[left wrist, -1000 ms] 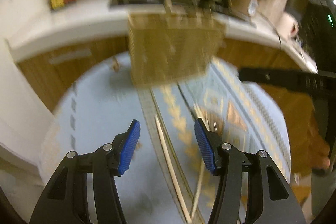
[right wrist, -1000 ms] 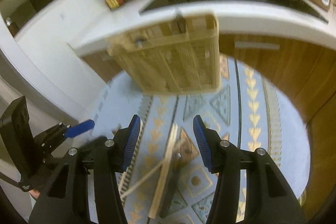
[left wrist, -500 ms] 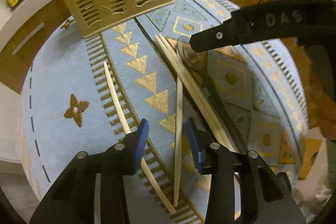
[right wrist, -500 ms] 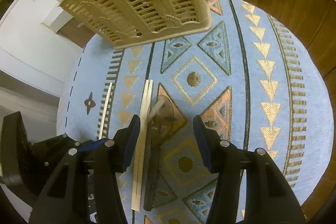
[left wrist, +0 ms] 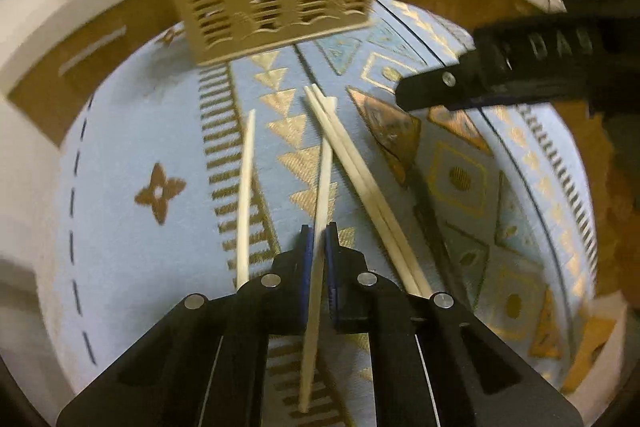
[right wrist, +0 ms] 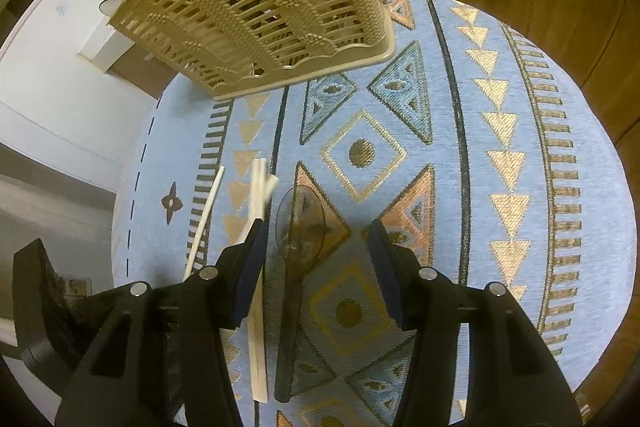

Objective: Organize utensils
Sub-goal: 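Lower the left tool onto a wooden chopstick while the right tool grasps a clear spoon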

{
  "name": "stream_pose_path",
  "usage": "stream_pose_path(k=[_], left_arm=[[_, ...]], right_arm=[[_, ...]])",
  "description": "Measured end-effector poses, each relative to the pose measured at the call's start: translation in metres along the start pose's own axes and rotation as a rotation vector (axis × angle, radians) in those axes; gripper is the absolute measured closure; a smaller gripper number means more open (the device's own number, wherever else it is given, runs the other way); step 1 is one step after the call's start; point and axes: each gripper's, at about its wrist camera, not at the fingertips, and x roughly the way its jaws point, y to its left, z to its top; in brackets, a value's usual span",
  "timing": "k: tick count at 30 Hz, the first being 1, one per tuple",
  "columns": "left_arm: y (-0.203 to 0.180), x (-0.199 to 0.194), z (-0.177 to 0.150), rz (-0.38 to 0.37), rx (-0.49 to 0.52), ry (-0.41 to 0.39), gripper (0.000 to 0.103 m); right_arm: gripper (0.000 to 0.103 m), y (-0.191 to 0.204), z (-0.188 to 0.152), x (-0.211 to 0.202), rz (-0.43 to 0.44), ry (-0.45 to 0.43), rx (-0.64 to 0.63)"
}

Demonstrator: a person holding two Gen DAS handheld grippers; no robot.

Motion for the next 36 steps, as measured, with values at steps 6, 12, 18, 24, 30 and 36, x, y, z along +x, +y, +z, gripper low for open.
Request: stream_pose_path(k=[6, 12, 18, 24, 30, 36], left_arm=[[0.02, -0.009, -0.008, -0.022, -0.185, -0.035, 0.098], [0.028, -0.008, -0.004, -0.064, -0.234, -0.048, 0.098], [0.018, -0.004, 0.006, -0.07, -0.169, -0.038, 0.098], [0.009, 0.001, 0.016, -0.013, -0.09, -0.026, 0.082], [0.007, 0.009, 0.035, 0.033, 0.02, 0.029, 0.083], [0.021, 0.011, 0.038, 0.032, -0.023, -0.001, 0.099]], right_arm=[[0.054, 0.007, 0.0, 0.007, -0.001, 0.005, -0.002], [0.054, 0.013, 0.001, 0.008, -0.003, 0.006, -0.016], [0.054, 0.01, 0.003, 0.008, 0.002, 0.002, -0.006], [0.054, 0.016, 0.005, 0.017, -0.034, 0.023, -0.032], [0.056, 0.029, 0.006, 0.026, -0.083, 0.019, -0.072], [0.066, 0.033, 0.002, 0.032, -0.132, -0.008, -0.104]])
